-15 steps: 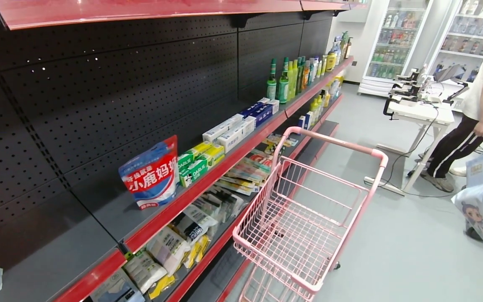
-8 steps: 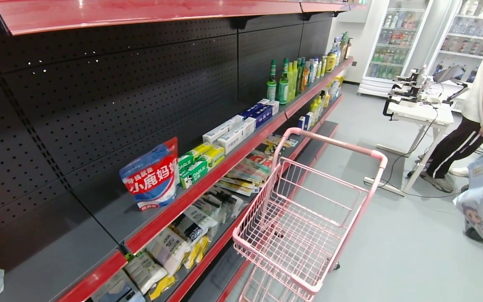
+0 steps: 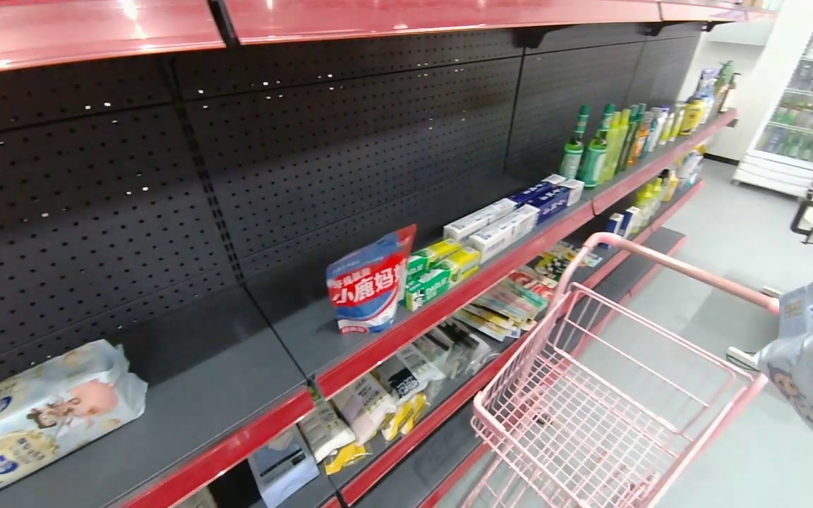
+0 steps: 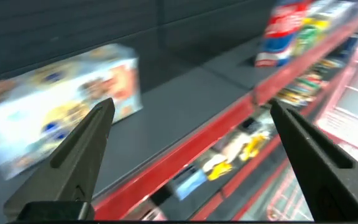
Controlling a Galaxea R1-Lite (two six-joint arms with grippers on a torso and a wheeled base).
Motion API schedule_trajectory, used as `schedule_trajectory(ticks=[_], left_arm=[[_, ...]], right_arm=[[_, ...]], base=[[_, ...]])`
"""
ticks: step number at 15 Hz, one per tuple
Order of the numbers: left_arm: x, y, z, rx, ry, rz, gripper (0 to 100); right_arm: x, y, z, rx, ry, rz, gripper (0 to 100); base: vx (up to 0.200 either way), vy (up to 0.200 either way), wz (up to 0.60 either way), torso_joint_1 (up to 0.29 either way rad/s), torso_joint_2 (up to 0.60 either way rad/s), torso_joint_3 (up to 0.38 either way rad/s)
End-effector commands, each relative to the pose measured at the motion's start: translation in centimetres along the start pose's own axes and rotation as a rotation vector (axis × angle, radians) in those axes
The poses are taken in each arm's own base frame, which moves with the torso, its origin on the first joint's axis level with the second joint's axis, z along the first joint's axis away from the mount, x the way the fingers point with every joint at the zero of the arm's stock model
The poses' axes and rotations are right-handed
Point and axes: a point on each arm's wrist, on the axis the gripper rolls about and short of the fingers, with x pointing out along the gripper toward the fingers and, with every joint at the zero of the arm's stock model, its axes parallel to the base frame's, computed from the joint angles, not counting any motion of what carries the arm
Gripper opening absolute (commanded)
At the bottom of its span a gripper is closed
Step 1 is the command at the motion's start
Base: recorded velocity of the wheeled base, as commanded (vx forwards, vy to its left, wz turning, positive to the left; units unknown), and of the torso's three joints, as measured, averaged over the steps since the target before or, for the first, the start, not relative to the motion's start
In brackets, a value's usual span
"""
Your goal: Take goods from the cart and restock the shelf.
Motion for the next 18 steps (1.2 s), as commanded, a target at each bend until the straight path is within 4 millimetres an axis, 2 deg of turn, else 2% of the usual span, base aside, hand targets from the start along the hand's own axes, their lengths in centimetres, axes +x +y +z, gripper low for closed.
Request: schedule_trajectory(ticks=[1,12,14,18], left_arm=[[0.0,0.0,0.0,0.000,0.001,0.000,100],[0.0,0.0,0.0,0.000,0.002,0.000,100],[0.0,0.0,0.0,0.000,0.001,0.000,100],[0.0,0.0,0.0,0.000,0.002,0.000,100]], right_arm=[[0.0,0.1,-0.3,-0.005,-0.003,0.002,0],[-0.7,0.5,-1.7,-0.004,-0.064,-0.020,0],[-1.0,0.8,-2.4,0.009,-0.130,-0.051,0],[-1.2,1.8,-5.2,0.048,-0.324,-0.112,0]], base=[[0.000,0.000,0.60,0.002,0.00,0.002],[0.000,0.000,0.60,0.001,0.00,0.003],[0.000,0.000,0.00,0.000,0.00,0.000],[0.000,0.000,0.00,0.000,0.00,0.000]])
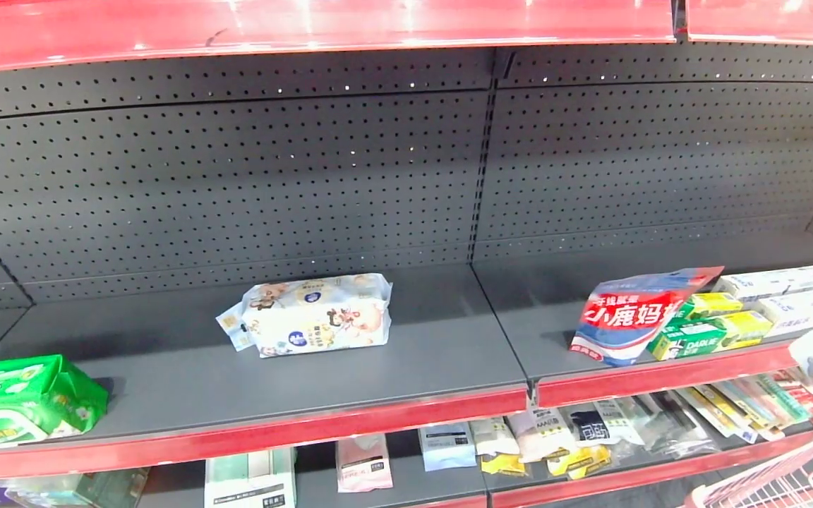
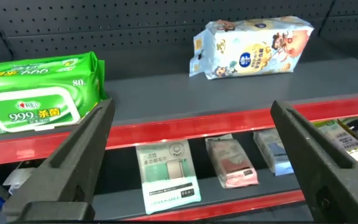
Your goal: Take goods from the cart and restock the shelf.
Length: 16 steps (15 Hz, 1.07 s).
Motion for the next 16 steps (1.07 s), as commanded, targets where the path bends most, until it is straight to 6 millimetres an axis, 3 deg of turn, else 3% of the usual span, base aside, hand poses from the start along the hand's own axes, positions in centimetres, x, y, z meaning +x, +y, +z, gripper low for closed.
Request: schedule_trajectory(ticks=[1,4,10,11,12,13,16], left_arm=[[0.0,0.0,0.0,0.002,0.001,0.000,100],[0.0,0.0,0.0,0.001,0.006,-0.001,100],[0.0,0.0,0.3,0.000,-0.013,0.003,100],[-0.2,0.0,1.9,-0.005,-0.047,0.011,100],[1.2,0.2,7.7,-0.089,-0.017,0.070,100],[2.6,0.3,10.5,-0.198,-0.004,0.095,100],[6.0,0.5,11.0,-0.093,0.154,0.136,100]], right_arm=[[-0.7,0.8,-2.3,0.034,-0.165,-0.059,0],[-1.1,1.0,-3.0,0.058,-0.233,-0.066,0],[-0.2,1.0,-2.4,0.199,-0.361,-0.062,0],[-0.2,1.0,-2.4,0.201,-0.365,-0.065,0],[-0.2,1.0,-2.3,0.202,-0.366,-0.067,0],[-0.1,1.0,-2.4,0.206,-0.359,-0.067,0],[0.5,1.3,-2.9,0.203,-0.334,-0.057,0]], base=[[0.000,0.000,0.00,0.000,0.00,0.000],[0.000,0.000,0.00,0.000,0.00,0.000],[0.000,0.000,0.00,0.000,0.00,0.000],[0.000,0.000,0.00,0.000,0.00,0.000],[0.000,0.000,0.00,0.000,0.00,0.000],[0.000,0.000,0.00,0.000,0.00,0.000],[0.000,0.000,0.00,0.000,0.00,0.000]])
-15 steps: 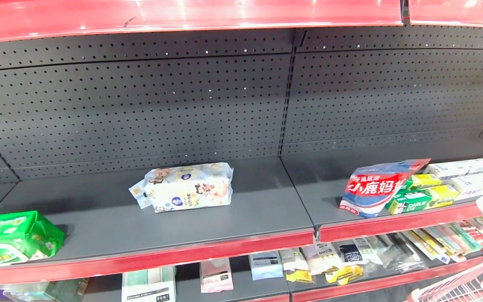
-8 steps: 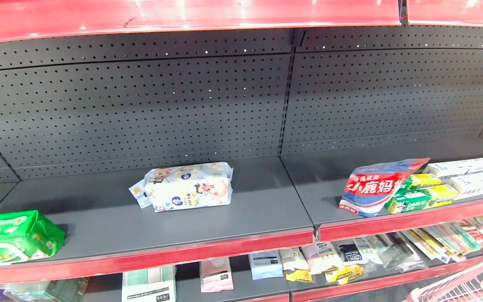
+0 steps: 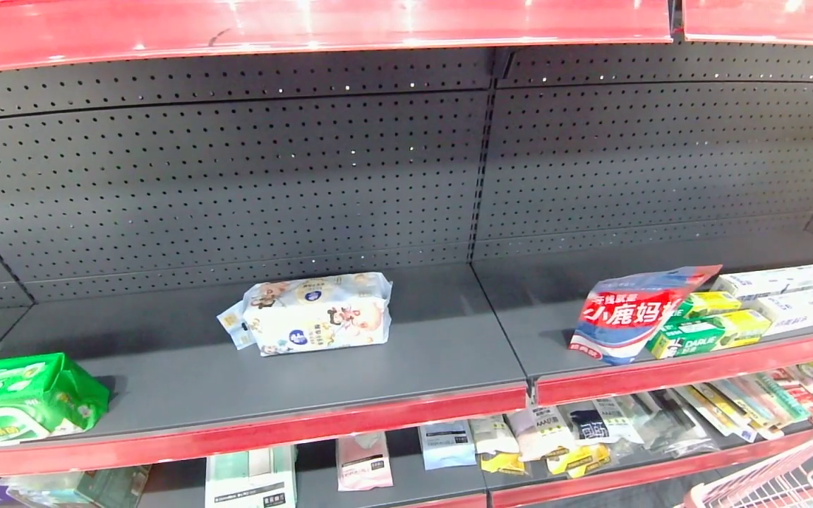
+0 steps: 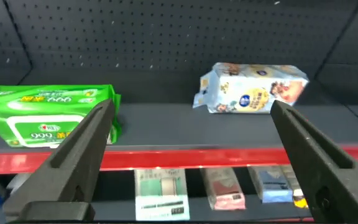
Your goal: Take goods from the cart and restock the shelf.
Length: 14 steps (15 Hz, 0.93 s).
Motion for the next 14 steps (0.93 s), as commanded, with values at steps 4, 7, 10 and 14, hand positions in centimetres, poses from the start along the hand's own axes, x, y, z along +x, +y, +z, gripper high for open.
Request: schedule_trajectory(ticks=[4,7,10,14], left_arm=[[7.8,-0.7,1.0,0.203,0.386,-0.098,100],[10.3,-1.1,-0.4,0.350,0.528,-0.297,100],[14.3,-1.3,-0.4,0.466,0.596,-0.405,100],[19.8,-1.6,0.3,0.569,0.561,-0.527,100]], right_arm=[[0.3,0.1,-0.2,-0.009,-0.012,-0.011,0],[0.3,0.1,-0.3,-0.009,-0.005,-0.009,0],[0.3,0.1,-0.3,-0.009,-0.004,-0.009,0],[0.4,0.1,-0.5,-0.012,0.004,-0.008,0]], base=[[0.000,0.000,0.00,0.000,0.00,0.000],[0.000,0.000,0.00,0.000,0.00,0.000],[0.000,0.000,0.00,0.000,0.00,0.000],[0.000,0.000,0.00,0.000,0.00,0.000]])
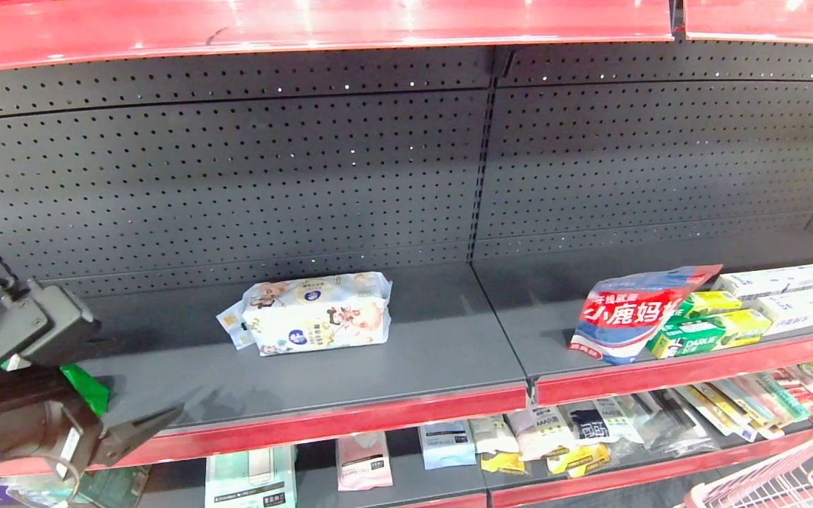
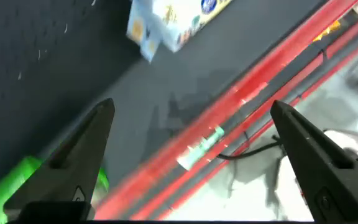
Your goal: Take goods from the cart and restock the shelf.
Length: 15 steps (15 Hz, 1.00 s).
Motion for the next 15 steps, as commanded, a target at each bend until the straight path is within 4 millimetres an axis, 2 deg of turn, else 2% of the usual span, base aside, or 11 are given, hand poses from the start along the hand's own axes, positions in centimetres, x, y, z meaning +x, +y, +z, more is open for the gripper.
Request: schedule_trajectory(ticks=[1,4,8,15], left_arm=[[3.6,1.9,0.4,0.030,0.055,-0.069,100],[4.6,2.4,0.4,0.079,0.060,-0.094,100],[4.7,3.4,1.1,0.083,0.035,-0.069,100],[5.1,3.7,1.2,0.100,0.038,-0.077,100]], right_arm=[[0.1,0.0,0.0,-0.001,0.003,0.001,0],[0.2,0.1,-0.3,-0.001,0.016,0.004,0],[0.3,0.2,-0.6,0.004,0.027,0.007,0],[0.3,0.2,-0.6,0.003,0.028,0.007,0]], base=[[0.000,0.000,0.00,0.000,0.00,0.000],[0.000,0.000,0.00,0.000,0.00,0.000],[0.000,0.000,0.00,0.000,0.00,0.000],[0.000,0.000,0.00,0.000,0.00,0.000]])
